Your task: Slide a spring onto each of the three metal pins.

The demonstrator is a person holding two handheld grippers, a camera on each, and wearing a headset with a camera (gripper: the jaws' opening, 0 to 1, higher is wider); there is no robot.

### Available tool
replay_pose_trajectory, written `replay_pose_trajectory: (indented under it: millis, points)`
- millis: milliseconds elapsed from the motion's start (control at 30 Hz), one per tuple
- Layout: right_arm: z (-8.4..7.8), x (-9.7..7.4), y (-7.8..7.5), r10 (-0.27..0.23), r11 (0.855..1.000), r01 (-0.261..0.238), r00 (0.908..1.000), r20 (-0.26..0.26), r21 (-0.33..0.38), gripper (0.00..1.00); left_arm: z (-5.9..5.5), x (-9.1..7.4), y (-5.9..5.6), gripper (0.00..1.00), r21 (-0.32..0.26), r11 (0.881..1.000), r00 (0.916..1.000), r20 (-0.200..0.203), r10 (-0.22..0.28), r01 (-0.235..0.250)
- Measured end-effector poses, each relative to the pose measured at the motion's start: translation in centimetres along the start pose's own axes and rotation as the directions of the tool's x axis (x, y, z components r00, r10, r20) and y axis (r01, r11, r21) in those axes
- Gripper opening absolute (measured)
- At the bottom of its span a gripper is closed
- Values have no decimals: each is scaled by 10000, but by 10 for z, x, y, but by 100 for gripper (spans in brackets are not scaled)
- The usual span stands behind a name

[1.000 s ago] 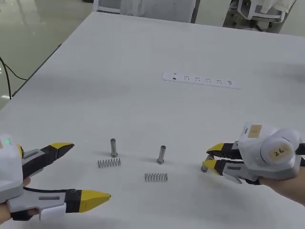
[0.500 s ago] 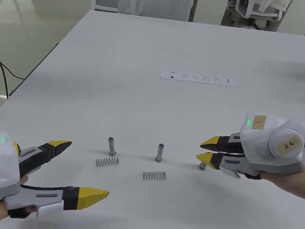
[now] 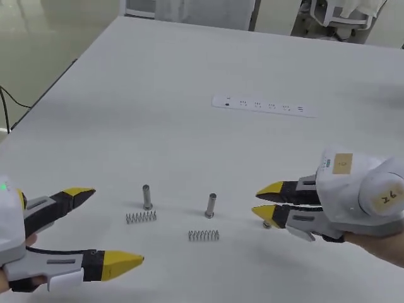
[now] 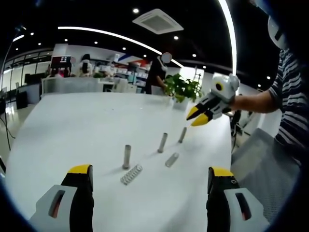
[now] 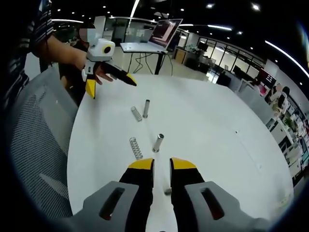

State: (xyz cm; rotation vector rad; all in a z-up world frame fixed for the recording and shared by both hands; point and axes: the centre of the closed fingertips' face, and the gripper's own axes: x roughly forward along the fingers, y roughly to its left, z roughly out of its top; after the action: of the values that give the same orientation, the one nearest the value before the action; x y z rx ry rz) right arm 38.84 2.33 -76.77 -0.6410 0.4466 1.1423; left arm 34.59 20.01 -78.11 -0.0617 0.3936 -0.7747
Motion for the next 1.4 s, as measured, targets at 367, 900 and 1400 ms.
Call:
replay_pose_trajectory:
  millis: [367, 900, 1400]
  points:
    - [10, 10, 12, 368, 9980, -370, 9993, -37, -512, 10, 0, 1, -2, 96, 92, 9999, 9999, -112, -101, 102]
    - [21, 34, 32, 1050, 9901, -1052, 9944, -78, -928, 10, 0, -2, -3, 96, 146, 9998, 9998, -143, -101, 103]
    - [12, 60, 52, 1736, 9762, -1799, 9829, -609, -1210, 10, -4, -6, -1, 95, 84, 10000, 9997, -219, -51, 53]
